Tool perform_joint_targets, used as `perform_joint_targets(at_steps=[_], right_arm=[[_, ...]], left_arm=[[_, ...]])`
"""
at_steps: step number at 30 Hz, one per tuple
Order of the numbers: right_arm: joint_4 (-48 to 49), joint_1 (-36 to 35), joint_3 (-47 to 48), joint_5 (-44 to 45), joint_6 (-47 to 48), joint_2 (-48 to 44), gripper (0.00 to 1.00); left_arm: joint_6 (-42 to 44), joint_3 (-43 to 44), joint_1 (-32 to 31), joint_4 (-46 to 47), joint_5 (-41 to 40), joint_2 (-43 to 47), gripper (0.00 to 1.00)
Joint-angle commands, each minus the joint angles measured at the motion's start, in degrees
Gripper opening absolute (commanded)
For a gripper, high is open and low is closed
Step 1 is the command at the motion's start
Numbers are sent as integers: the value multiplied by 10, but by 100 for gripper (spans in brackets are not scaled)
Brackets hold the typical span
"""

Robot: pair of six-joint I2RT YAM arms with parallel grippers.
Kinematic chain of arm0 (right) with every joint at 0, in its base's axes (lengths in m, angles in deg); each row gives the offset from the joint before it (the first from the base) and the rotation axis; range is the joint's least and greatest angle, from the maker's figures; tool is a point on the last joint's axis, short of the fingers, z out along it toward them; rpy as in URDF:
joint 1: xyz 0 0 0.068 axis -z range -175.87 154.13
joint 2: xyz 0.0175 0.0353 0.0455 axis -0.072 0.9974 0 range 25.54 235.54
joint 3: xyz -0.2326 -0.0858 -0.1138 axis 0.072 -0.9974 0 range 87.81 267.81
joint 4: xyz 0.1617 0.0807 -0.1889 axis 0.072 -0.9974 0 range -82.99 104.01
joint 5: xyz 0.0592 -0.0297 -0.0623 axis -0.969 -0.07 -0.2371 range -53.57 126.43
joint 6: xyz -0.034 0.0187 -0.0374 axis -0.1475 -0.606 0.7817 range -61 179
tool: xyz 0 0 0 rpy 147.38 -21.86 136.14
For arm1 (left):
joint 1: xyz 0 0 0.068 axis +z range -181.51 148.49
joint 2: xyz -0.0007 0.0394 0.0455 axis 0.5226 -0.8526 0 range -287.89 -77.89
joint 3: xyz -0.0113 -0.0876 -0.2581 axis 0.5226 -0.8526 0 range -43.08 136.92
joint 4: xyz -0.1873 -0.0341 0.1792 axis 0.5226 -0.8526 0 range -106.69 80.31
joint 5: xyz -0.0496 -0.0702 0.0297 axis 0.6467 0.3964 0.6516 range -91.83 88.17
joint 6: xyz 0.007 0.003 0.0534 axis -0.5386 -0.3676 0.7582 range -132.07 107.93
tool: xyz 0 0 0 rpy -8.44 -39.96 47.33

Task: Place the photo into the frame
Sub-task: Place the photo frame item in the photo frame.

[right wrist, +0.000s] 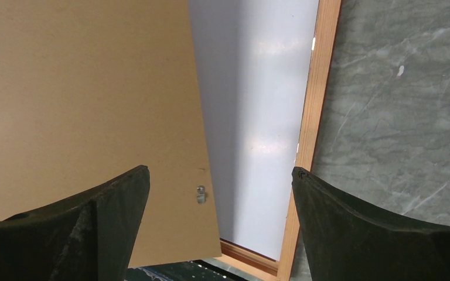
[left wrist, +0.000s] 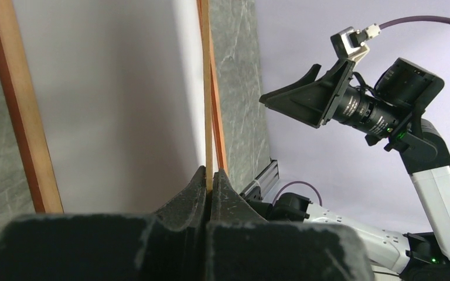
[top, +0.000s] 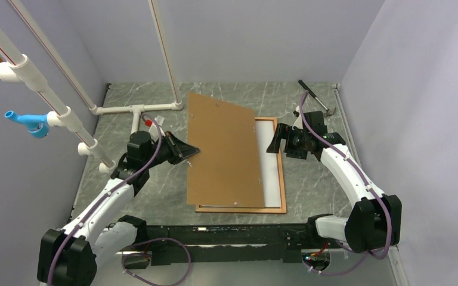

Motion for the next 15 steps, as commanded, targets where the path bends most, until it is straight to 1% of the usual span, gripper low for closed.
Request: perform_joint_targets(at_steps=[1, 7, 11, 15], right_arm=[[16, 4, -5, 0, 6, -15, 93], [14, 7, -12, 3, 10, -16, 93], [14, 8, -16, 4, 11, -15, 93], [15, 9, -18, 2, 11, -12, 93]], left_arm=[[-16, 11, -18, 96, 18, -13, 0], [-15, 11, -26, 109, 23, -53, 0], [-29, 1, -30, 148, 30, -78, 0], [-28, 4, -37, 157, 24, -95, 0]])
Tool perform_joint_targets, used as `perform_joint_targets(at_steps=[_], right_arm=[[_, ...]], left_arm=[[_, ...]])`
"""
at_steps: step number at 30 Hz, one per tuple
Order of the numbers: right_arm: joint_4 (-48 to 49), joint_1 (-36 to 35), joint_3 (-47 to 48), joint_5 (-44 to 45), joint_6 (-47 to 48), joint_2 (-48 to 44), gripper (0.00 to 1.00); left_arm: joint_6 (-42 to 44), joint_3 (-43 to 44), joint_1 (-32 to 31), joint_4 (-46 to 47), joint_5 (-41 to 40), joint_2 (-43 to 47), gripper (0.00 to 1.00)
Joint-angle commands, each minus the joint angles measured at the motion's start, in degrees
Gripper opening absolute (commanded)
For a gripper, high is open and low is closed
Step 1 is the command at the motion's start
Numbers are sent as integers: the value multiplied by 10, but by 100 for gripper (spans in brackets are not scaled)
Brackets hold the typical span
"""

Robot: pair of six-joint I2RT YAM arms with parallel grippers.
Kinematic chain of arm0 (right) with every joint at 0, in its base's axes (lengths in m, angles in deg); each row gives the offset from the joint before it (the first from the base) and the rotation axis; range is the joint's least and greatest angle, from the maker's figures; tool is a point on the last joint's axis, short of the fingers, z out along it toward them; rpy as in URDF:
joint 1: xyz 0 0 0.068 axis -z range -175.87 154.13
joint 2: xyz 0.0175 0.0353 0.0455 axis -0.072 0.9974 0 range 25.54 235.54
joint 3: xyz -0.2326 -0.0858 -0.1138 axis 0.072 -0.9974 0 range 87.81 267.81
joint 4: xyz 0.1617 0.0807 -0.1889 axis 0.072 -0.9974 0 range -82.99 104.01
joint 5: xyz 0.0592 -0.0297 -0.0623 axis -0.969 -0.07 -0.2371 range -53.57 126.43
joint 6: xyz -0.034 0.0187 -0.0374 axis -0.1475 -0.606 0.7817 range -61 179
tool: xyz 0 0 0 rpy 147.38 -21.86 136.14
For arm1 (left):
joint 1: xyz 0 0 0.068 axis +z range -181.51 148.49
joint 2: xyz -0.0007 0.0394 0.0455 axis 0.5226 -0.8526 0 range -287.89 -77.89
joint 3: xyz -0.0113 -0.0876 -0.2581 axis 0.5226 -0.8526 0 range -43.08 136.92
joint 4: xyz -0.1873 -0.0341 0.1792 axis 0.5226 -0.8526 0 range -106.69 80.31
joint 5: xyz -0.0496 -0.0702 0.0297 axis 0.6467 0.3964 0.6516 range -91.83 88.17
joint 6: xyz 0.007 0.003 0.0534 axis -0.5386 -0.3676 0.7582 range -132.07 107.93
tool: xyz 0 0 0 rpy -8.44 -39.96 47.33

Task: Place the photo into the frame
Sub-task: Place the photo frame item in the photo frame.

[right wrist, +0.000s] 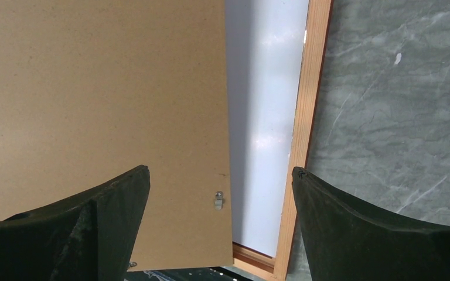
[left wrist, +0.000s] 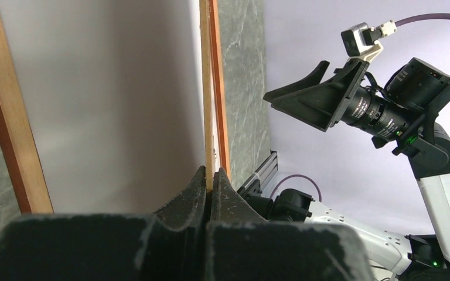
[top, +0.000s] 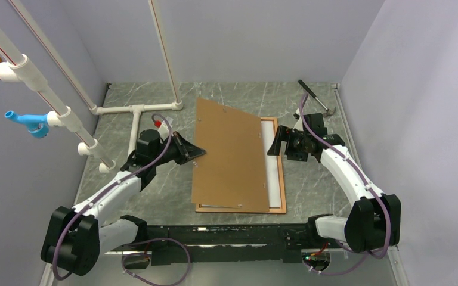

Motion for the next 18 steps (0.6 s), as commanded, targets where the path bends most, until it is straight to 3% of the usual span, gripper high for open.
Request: perform_joint_targets(at_steps=[1, 18], right_arm=[[15, 4, -3, 1, 9, -11, 93], [16, 9, -3, 2, 12, -6, 92]], left_arm=[[-12, 9, -8, 94, 17, -9, 0], [-16, 29, -9, 130, 35, -72, 0]])
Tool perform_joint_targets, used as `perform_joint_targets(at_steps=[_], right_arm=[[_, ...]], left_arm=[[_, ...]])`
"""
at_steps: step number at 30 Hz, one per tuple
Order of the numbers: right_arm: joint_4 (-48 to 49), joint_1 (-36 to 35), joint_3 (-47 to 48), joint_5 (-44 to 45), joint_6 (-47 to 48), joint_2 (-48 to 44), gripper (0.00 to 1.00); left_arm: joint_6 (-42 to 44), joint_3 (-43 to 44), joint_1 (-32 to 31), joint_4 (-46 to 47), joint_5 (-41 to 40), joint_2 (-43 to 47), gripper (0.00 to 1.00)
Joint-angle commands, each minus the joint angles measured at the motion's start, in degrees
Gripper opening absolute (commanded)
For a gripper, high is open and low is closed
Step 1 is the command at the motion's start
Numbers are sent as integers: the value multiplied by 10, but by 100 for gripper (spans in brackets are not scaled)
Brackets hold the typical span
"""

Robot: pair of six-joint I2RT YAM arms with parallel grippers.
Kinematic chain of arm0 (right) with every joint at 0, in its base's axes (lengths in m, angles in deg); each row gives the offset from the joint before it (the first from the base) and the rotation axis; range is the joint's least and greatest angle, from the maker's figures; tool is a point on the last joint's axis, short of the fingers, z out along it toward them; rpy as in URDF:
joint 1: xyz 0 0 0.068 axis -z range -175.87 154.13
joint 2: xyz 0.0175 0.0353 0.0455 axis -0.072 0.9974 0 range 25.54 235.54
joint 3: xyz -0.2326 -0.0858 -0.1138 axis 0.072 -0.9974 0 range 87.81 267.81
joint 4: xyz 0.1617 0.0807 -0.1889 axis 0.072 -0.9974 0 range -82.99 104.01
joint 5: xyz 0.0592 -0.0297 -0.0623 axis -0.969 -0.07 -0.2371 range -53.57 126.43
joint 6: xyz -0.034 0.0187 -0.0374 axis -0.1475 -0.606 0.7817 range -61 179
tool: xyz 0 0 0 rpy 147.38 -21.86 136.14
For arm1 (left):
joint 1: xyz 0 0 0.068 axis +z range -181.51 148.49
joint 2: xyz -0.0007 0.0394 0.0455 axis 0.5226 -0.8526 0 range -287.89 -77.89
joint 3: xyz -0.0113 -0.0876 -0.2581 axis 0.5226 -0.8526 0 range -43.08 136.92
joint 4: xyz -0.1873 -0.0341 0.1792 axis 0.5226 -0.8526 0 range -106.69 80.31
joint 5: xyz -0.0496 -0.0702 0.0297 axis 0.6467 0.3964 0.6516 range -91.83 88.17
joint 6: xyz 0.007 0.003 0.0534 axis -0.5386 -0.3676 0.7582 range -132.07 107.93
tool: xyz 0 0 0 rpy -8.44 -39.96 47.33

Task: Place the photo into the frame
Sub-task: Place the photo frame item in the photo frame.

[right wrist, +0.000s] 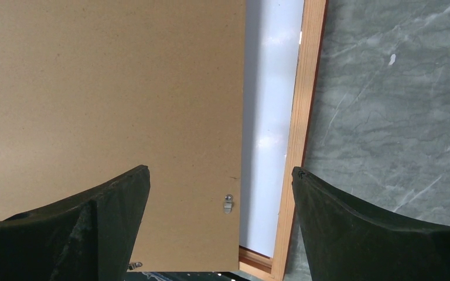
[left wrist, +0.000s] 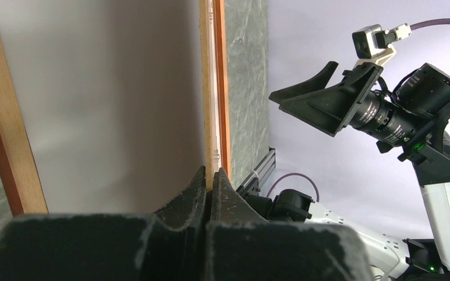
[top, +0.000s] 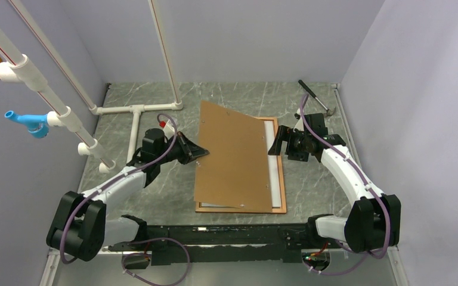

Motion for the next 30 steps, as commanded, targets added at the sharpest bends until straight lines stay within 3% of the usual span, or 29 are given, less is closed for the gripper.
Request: perform_joint_targets(at_steps=[1, 22, 30], right_arm=[[17, 5, -2, 2, 8, -5, 92], [29, 29, -12, 23, 11, -1, 93], [54, 64, -32, -9, 3, 20, 94]], left_arm=[[-5, 29, -2, 85, 26, -11, 0], [-4, 45, -2, 115, 32, -69, 0], [-19, 44, -2, 163, 40, -93, 0]])
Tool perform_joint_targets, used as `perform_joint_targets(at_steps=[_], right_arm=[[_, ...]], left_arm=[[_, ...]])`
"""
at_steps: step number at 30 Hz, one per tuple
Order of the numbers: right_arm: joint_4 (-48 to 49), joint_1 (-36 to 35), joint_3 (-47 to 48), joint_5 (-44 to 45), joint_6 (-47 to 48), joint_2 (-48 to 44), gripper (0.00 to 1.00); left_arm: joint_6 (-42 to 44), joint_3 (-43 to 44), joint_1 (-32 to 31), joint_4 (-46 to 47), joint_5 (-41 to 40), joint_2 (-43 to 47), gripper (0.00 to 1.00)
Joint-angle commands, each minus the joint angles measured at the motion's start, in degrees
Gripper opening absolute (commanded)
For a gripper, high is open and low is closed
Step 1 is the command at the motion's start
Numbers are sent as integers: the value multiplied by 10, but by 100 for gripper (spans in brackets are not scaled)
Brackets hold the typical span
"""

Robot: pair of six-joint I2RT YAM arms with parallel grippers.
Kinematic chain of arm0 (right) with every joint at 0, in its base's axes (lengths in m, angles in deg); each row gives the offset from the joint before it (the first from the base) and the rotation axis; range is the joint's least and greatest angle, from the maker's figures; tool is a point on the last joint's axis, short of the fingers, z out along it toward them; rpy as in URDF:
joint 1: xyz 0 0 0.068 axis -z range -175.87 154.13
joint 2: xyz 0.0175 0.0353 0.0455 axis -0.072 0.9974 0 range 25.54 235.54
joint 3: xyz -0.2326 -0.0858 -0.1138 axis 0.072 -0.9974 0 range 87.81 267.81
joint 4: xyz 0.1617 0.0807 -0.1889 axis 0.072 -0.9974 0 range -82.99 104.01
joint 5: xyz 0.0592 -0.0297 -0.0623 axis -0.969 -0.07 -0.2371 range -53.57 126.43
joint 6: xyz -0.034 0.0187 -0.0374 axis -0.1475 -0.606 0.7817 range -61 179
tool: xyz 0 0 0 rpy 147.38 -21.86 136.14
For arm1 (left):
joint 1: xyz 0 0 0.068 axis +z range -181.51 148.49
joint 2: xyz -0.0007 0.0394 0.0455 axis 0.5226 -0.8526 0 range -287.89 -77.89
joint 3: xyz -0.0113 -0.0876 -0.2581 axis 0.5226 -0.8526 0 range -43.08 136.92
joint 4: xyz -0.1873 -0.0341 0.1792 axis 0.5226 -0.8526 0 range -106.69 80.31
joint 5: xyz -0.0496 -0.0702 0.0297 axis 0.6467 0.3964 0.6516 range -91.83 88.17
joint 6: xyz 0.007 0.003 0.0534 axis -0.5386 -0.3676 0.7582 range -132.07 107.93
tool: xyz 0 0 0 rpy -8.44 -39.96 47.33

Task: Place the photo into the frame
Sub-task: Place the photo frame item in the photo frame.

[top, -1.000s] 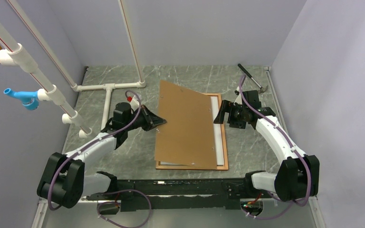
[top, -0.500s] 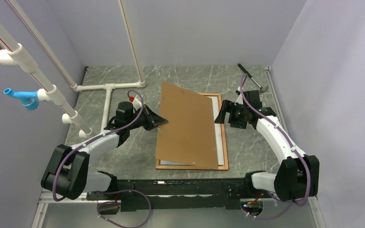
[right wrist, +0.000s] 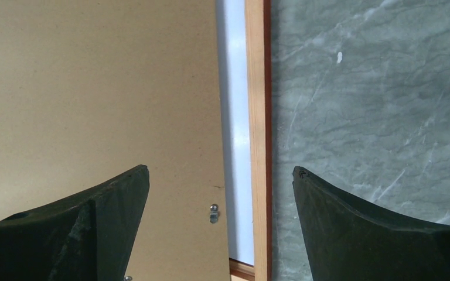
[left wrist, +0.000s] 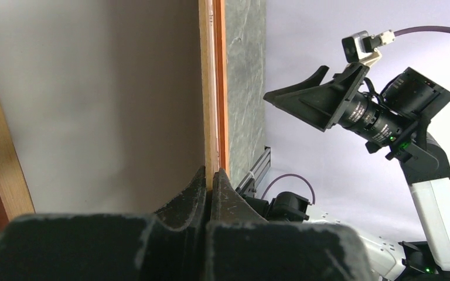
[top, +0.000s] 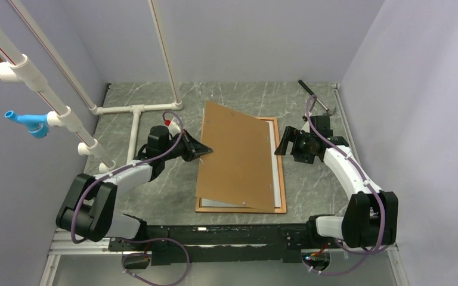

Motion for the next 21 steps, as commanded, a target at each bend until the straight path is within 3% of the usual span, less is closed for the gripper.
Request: perform_joint_targets(at_steps=[1, 21], right_arm=[[38, 18, -11, -24, -2, 11, 94], [67, 58, -34, -60, -19, 37, 93]], left_arm=[[-5, 26, -2, 100, 17, -8, 0], [-29, 15, -6, 170, 23, -48, 0]])
